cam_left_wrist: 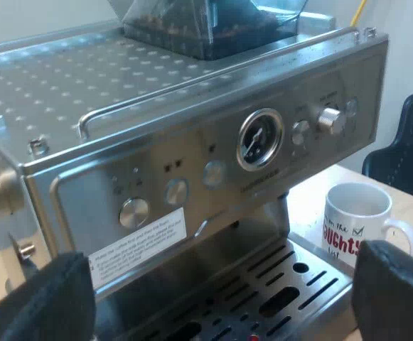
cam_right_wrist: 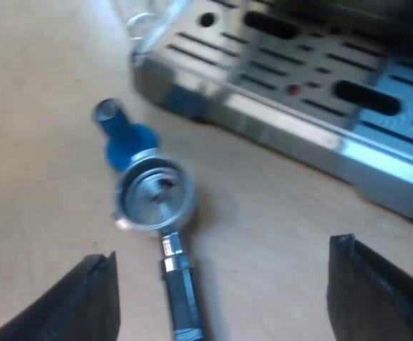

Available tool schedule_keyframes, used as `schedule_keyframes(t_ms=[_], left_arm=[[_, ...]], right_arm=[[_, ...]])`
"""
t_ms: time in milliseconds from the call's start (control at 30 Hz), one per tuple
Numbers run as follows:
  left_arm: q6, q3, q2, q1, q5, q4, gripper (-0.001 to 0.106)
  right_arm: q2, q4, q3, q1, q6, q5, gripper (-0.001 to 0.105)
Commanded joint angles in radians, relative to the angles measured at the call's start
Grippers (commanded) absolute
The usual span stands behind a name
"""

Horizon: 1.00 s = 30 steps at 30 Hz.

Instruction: Grind coffee beans and then tamp

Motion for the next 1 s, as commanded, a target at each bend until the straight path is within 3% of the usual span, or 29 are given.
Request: schedule_keyframes(t_ms=[33, 133, 233, 367, 467, 700, 900, 1000], left_arm=[[-0.013, -0.018, -0.005, 0.034, -0.020, 0.042, 0.078], [-0.013, -0.021, -0.005, 0.101, -0.015, 0.086, 0.078], [-0.013, -0.021, -0.005, 0.189, 0.033, 0.123, 0.078], [-0.021, -0.021, -0.005, 0.299, 0.146, 0.196, 0.078], [-0.026, -0.025, -0.005, 0.334, 0.160, 0.267, 0.078], [-0.024, -0.030, -0.037, 0.336, 0.157, 0.389, 0.078], [-0.008, -0.030, -0.061, 0.336, 0.146, 0.443, 0.078], [0.007, -0.030, -0.075, 0.336, 0.122, 0.470, 0.078]], right_arm=[[-0.007, 0.034, -0.026, -0.078, -0.037, -0.054, 0.063], [-0.007, 0.063, -0.042, -0.194, -0.060, -0.118, 0.063], [-0.016, 0.084, -0.047, -0.297, -0.091, -0.193, 0.063], [-0.033, 0.119, -0.047, -0.441, -0.122, -0.240, 0.063], [-0.046, 0.153, -0.047, -0.550, -0.170, -0.282, 0.063], [-0.065, 0.217, -0.047, -0.789, -0.296, -0.359, 0.063], [-0.074, 0.276, -0.047, -0.958, -0.370, -0.472, 0.063], [-0.114, 0.277, -0.045, -0.972, -0.380, -0.470, 0.063]])
